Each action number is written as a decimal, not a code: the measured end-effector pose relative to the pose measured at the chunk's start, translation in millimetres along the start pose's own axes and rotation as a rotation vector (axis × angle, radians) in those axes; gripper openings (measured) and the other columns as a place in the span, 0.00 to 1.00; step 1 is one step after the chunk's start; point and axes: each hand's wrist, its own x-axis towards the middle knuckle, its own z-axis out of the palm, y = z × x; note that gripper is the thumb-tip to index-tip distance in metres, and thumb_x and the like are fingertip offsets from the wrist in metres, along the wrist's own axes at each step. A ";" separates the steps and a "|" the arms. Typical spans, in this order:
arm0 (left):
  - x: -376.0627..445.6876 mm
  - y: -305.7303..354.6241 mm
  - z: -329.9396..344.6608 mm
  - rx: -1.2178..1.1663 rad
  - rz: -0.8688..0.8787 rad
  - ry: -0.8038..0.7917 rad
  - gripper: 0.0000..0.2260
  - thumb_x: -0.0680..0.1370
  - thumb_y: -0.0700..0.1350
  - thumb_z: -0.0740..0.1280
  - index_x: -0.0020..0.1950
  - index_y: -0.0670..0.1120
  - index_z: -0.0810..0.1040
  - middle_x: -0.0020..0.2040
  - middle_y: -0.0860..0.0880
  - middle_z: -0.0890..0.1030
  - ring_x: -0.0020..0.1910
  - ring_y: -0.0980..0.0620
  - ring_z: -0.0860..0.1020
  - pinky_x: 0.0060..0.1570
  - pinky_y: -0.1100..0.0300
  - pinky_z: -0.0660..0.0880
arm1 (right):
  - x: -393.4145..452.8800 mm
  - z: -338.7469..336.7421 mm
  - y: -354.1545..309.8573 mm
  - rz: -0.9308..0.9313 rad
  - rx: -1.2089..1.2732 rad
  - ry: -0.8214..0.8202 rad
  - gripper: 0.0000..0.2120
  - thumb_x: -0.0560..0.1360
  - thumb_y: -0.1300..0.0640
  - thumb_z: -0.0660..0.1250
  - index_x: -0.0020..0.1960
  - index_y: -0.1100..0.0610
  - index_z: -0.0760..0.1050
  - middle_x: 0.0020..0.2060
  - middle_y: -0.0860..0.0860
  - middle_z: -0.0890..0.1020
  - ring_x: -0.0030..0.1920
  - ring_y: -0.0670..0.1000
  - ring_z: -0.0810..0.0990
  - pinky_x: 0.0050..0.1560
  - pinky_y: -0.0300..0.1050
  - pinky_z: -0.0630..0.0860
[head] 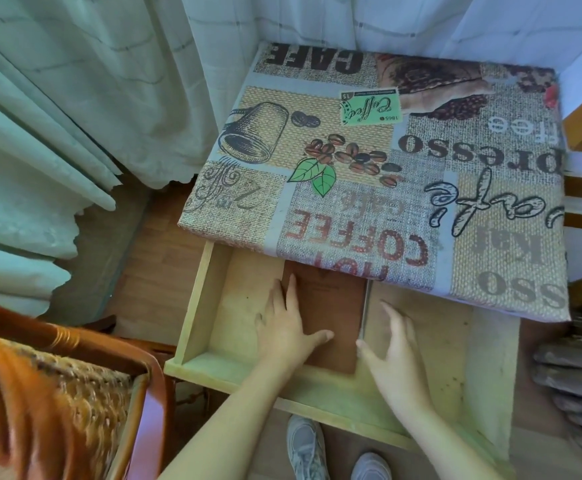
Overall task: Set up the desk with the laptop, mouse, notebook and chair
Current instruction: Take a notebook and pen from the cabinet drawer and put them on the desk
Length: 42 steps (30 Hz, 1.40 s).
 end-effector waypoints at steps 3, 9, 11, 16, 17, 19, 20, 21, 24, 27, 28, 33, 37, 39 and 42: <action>0.3 -0.7 2.5 -0.226 0.021 0.130 0.49 0.66 0.58 0.75 0.77 0.49 0.50 0.77 0.46 0.58 0.75 0.49 0.57 0.69 0.47 0.62 | 18.3 10.1 -4.4 0.305 0.399 -0.008 0.37 0.66 0.69 0.73 0.70 0.54 0.61 0.60 0.55 0.74 0.51 0.51 0.75 0.57 0.47 0.72; 5.7 -7.9 -0.7 -0.541 -0.026 0.188 0.49 0.63 0.45 0.78 0.76 0.51 0.52 0.71 0.47 0.68 0.69 0.49 0.67 0.67 0.49 0.67 | 33.3 13.6 -10.1 0.413 0.507 -0.057 0.36 0.66 0.74 0.70 0.70 0.57 0.64 0.54 0.57 0.77 0.49 0.52 0.76 0.53 0.46 0.73; 10.4 -9.8 0.1 -0.601 -0.065 0.175 0.47 0.64 0.42 0.78 0.75 0.49 0.55 0.67 0.45 0.70 0.66 0.49 0.69 0.67 0.50 0.67 | 36.0 14.3 -10.6 0.435 0.501 -0.066 0.33 0.66 0.74 0.71 0.68 0.58 0.67 0.53 0.57 0.77 0.49 0.53 0.76 0.52 0.45 0.72; 14.3 -15.9 -8.7 -0.938 -0.140 0.057 0.28 0.69 0.35 0.74 0.63 0.53 0.69 0.58 0.44 0.77 0.53 0.52 0.78 0.58 0.53 0.76 | 39.7 9.4 -11.8 0.469 0.502 -0.095 0.25 0.68 0.72 0.70 0.64 0.61 0.71 0.50 0.55 0.75 0.47 0.52 0.75 0.46 0.41 0.71; 12.1 -16.9 -12.1 -1.008 -0.131 0.005 0.26 0.71 0.32 0.71 0.62 0.53 0.68 0.56 0.44 0.79 0.51 0.52 0.80 0.53 0.56 0.78 | 39.5 8.1 -12.0 0.470 0.520 -0.100 0.25 0.69 0.72 0.70 0.64 0.62 0.71 0.49 0.55 0.75 0.46 0.52 0.75 0.45 0.39 0.71; 8.2 -19.2 -20.2 -1.096 -0.119 -0.091 0.25 0.74 0.31 0.69 0.64 0.53 0.67 0.52 0.44 0.81 0.48 0.52 0.81 0.44 0.60 0.80 | 38.4 6.6 -11.3 0.467 0.543 -0.108 0.24 0.70 0.73 0.68 0.64 0.62 0.71 0.46 0.53 0.76 0.45 0.51 0.75 0.41 0.35 0.72; 6.8 -20.8 -23.7 -1.119 -0.116 -0.128 0.26 0.74 0.31 0.69 0.65 0.53 0.67 0.50 0.43 0.82 0.46 0.50 0.82 0.41 0.59 0.80 | 37.5 6.0 -10.5 0.469 0.548 -0.115 0.25 0.69 0.74 0.68 0.65 0.62 0.71 0.46 0.53 0.77 0.45 0.50 0.76 0.40 0.34 0.72; 6.2 -22.6 -25.8 -1.142 -0.117 -0.158 0.27 0.74 0.32 0.69 0.66 0.53 0.66 0.49 0.41 0.83 0.45 0.49 0.83 0.40 0.57 0.80 | 36.6 5.1 -9.1 0.475 0.556 -0.122 0.26 0.69 0.74 0.69 0.65 0.62 0.71 0.47 0.54 0.78 0.45 0.51 0.76 0.40 0.34 0.72; 4.1 -27.2 -31.9 -1.166 -0.116 -0.233 0.28 0.74 0.31 0.69 0.68 0.52 0.65 0.48 0.38 0.84 0.43 0.46 0.83 0.38 0.55 0.79 | 34.5 -1.0 -6.5 0.468 0.566 -0.169 0.30 0.68 0.74 0.70 0.67 0.62 0.69 0.52 0.53 0.78 0.48 0.50 0.78 0.37 0.32 0.71; 0.0 -28.6 -39.5 -1.189 -0.113 -0.266 0.28 0.74 0.32 0.69 0.69 0.51 0.64 0.49 0.37 0.83 0.43 0.46 0.83 0.36 0.57 0.79 | 34.0 -9.7 -9.8 0.429 0.572 -0.232 0.31 0.68 0.73 0.70 0.68 0.62 0.68 0.54 0.53 0.77 0.50 0.50 0.77 0.36 0.31 0.73; -0.8 -29.5 -41.6 -1.195 -0.113 -0.272 0.27 0.75 0.32 0.69 0.69 0.51 0.64 0.50 0.37 0.83 0.43 0.47 0.83 0.36 0.57 0.79 | 34.2 -12.2 -11.4 0.417 0.574 -0.248 0.31 0.68 0.73 0.71 0.69 0.62 0.68 0.54 0.53 0.76 0.50 0.50 0.77 0.36 0.30 0.73; -7.8 -34.7 -54.3 -1.202 -0.128 -0.299 0.27 0.75 0.34 0.69 0.69 0.51 0.64 0.52 0.37 0.83 0.47 0.44 0.82 0.44 0.53 0.80 | 29.4 -20.3 -20.9 0.369 0.587 -0.285 0.27 0.69 0.71 0.70 0.67 0.60 0.70 0.46 0.47 0.80 0.46 0.44 0.79 0.37 0.28 0.74; -17.8 -38.9 -62.9 -1.199 -0.119 -0.309 0.27 0.75 0.36 0.69 0.69 0.53 0.65 0.53 0.39 0.83 0.51 0.42 0.81 0.55 0.44 0.75 | 16.4 -24.9 -28.6 0.381 0.669 -0.293 0.26 0.71 0.70 0.69 0.67 0.57 0.71 0.46 0.41 0.77 0.42 0.38 0.78 0.31 0.27 0.73; -25.9 -41.3 -67.9 -1.189 -0.115 -0.314 0.27 0.75 0.36 0.70 0.69 0.53 0.65 0.53 0.39 0.83 0.50 0.43 0.82 0.51 0.47 0.77 | 7.6 -27.1 -31.8 0.377 0.683 -0.304 0.27 0.70 0.70 0.69 0.66 0.55 0.71 0.48 0.41 0.77 0.39 0.37 0.78 0.29 0.27 0.73; -41.2 -46.0 -75.2 -1.185 -0.121 -0.322 0.28 0.73 0.35 0.72 0.68 0.53 0.66 0.52 0.40 0.84 0.50 0.43 0.82 0.48 0.49 0.78 | -6.2 -29.6 -35.5 0.364 0.685 -0.325 0.27 0.70 0.72 0.69 0.65 0.55 0.73 0.54 0.46 0.79 0.40 0.38 0.81 0.31 0.29 0.74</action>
